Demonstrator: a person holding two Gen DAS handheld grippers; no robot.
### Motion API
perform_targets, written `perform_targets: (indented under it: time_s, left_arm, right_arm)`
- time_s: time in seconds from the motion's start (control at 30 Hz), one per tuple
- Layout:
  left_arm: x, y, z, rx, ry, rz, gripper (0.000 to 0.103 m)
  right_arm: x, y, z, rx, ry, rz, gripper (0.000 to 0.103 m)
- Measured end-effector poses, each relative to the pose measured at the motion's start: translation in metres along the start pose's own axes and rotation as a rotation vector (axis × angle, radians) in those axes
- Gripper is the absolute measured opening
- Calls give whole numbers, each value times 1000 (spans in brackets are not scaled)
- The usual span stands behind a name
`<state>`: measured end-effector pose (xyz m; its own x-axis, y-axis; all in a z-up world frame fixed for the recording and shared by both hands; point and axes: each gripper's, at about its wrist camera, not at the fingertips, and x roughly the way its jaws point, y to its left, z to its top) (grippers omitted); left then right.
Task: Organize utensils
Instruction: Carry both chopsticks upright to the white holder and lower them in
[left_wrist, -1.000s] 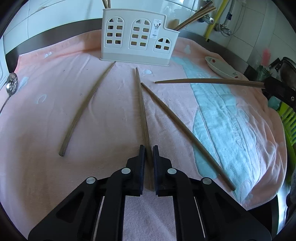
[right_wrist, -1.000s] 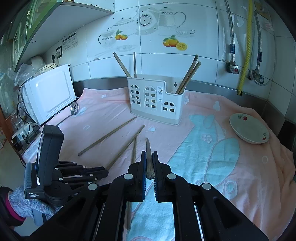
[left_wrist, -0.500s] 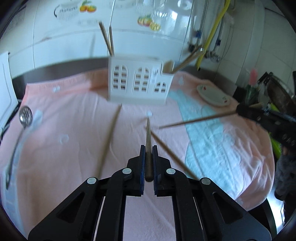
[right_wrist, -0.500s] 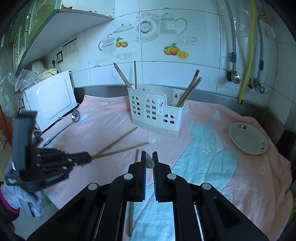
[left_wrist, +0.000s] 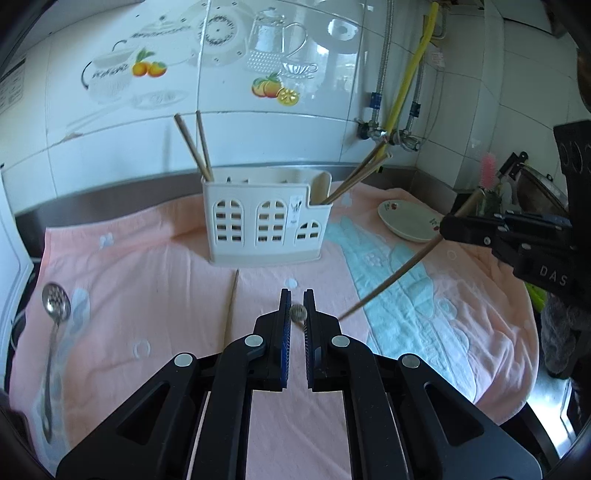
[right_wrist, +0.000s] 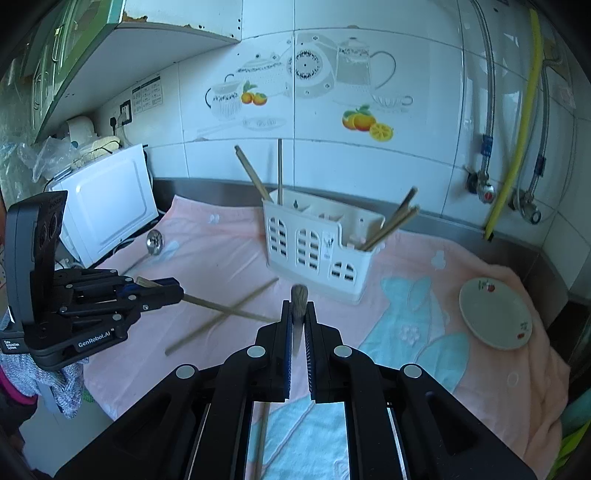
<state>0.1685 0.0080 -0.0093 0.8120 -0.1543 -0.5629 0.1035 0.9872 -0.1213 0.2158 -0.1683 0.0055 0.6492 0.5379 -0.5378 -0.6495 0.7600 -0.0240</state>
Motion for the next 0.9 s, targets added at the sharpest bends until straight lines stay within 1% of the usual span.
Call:
perform_targets:
  time_s: [0.17, 0.27, 0.43, 0.63, 0.77, 0.9]
  left_arm:
    - [-3, 3, 25, 26, -14, -10, 5]
    - [-4, 5, 40, 34, -22, -13, 5]
    - [-9, 6, 72, 67, -54, 0, 5]
    - [-17, 6, 119, 96, -120, 25, 5]
    - [-22, 6, 156, 104, -183, 40, 5]
    - [-21, 10, 183, 102, -235, 65, 5]
  right_arm:
    - [-1, -7, 27, -10, -11, -12, 6]
    - [-2, -15, 47, 5, -26, -15, 6]
    - [-5, -29, 87, 22, -68, -34, 6]
    - [0, -48, 129, 45, -110, -83, 6]
    - [14, -61, 143, 72, -116, -106, 6]
    - [32, -68, 148, 89, -94, -110, 6]
